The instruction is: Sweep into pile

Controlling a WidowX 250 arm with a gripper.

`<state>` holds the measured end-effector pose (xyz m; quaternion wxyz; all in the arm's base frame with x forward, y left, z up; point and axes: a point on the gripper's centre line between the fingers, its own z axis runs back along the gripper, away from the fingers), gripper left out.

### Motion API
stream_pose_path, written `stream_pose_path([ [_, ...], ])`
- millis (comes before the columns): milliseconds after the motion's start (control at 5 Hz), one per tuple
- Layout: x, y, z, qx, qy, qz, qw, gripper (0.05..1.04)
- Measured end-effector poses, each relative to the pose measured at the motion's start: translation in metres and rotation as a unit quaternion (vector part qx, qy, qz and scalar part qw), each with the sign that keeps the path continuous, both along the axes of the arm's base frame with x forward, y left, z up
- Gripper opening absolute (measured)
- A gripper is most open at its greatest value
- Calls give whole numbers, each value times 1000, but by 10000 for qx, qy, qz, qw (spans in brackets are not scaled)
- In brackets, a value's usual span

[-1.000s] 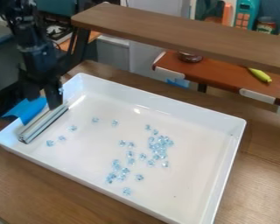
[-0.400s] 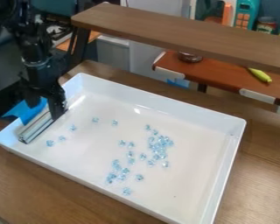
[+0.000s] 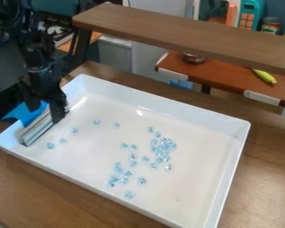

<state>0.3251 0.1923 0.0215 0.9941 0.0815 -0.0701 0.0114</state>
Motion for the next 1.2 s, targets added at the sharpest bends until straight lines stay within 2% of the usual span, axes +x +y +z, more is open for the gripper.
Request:
stream_pose_path([
  [200, 1, 3, -9, 51, 15, 7, 10000, 1000],
  [600, 0, 9, -15, 128, -4, 65, 9999, 995],
  [800, 0, 10, -17, 150, 0, 41, 9999, 934],
  [1200, -2, 17, -21, 224, 19, 82, 9997, 351],
])
